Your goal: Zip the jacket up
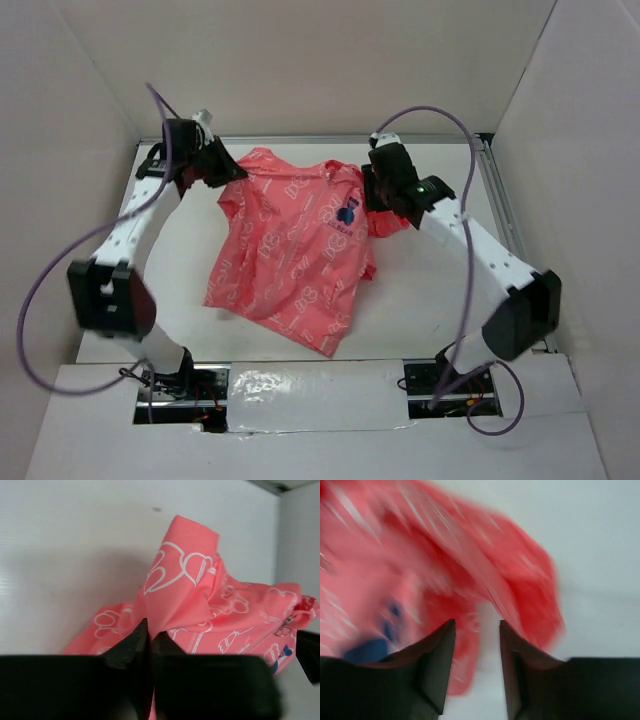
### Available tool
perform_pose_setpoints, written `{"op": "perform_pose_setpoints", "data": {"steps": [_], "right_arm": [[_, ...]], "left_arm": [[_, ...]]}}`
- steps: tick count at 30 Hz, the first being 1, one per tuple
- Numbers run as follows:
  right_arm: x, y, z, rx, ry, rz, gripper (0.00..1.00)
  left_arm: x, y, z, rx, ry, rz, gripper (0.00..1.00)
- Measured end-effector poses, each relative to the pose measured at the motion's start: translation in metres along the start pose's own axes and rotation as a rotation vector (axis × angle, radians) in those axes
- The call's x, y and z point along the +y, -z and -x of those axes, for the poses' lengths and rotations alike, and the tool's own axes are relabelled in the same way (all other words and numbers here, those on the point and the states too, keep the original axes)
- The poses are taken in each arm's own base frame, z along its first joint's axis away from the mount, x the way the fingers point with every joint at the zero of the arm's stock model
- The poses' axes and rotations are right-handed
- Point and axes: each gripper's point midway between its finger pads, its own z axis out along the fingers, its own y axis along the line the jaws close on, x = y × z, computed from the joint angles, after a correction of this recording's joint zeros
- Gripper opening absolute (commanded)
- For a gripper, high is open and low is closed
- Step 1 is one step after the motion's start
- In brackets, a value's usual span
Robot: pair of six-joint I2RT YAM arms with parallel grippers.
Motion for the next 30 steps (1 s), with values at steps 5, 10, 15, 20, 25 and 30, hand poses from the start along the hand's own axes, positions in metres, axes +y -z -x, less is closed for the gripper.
{"op": "perform_pose_setpoints", "data": {"steps": [5,10,15,20,25,30], "right_arm": [[-0.034,-0.051,-0.054,0.196,-0.007,-0.116,1.0],[-0.043,-0.024,-0.06,0.135,-0.103,-0.029,1.0],[-0.074,-0.021,-0.048,0.078,-0.241,-0.019,1.0],[-0.053,-0.051,-0.095,0.204,-0.208,0.045,1.0],[-0.015,-0.055,-0.176,0.397,-0.137,0.131,1.0],[-0.003,-0.074,-0.201,0.476,-0.144,0.116,0.86]], "left_arm": [[0.102,-0.074,0.003,0.105,0.093,0.241,0.99],[0.103,-0.046,-0.005,0.088,0.092,0.264,0.99],[0.041,0.009,-0.041,0.037,-0.011,0.113,0.99],[0.01,0.024,-0.147,0.215,-0.089,-0.058,0.99],[0.042,0.035,-0.267,0.509,-0.056,-0.003,0.99],[0.054,0.041,-0.299,0.58,-0.011,0.056,0.99]]}}
